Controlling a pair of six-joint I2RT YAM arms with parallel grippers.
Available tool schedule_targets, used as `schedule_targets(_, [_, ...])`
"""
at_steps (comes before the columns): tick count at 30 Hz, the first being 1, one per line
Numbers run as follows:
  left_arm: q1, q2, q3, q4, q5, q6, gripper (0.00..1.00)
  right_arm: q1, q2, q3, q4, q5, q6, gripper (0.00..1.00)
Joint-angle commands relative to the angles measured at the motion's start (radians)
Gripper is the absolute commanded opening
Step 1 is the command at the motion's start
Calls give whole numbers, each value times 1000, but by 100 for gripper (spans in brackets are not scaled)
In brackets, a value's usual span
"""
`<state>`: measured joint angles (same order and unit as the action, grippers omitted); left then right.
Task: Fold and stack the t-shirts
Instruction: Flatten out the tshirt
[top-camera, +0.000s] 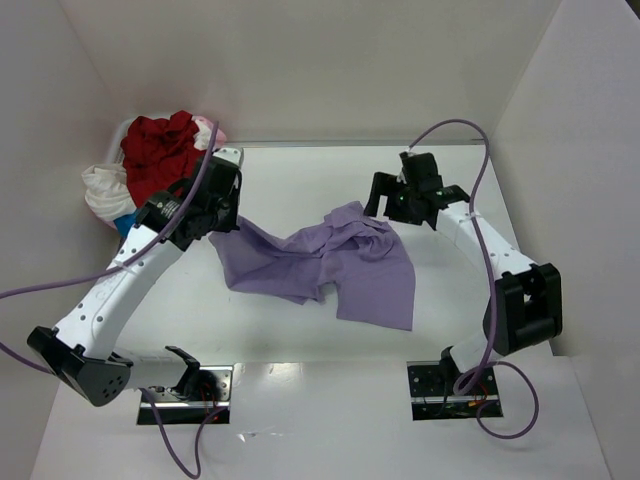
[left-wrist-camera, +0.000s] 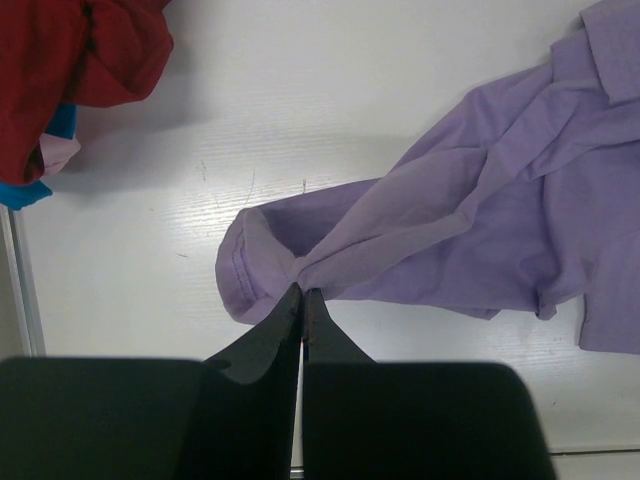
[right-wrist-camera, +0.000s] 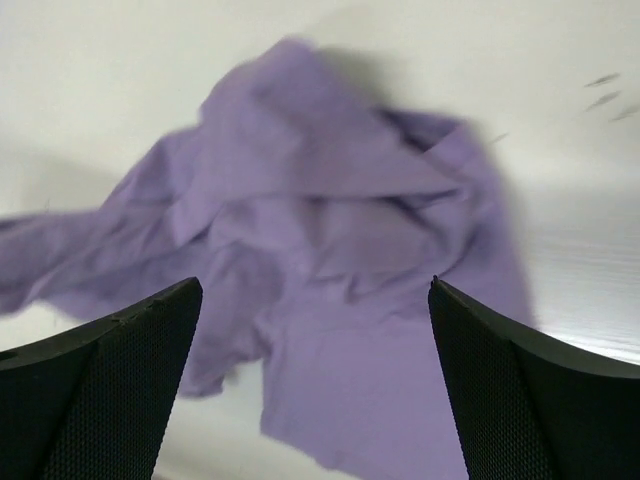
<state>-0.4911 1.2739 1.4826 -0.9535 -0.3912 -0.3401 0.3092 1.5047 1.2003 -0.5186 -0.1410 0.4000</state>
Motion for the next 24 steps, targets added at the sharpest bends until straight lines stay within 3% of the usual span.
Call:
schedule_targets(1, [6,-2,-5,29,14,16,0,-27,-8,64,-4,180,7,99])
schedule_targets(6, [6,7,-15,38,14,26,0,-27,83,64,34,225,-35,99])
schedule_targets(16, [6,25,-15,38,14,26,0,-27,221,73,154,61,-108,99])
schedule_targets(24, [6,25,-24,38,14,26,0,63,345,134,154,78,-148,97])
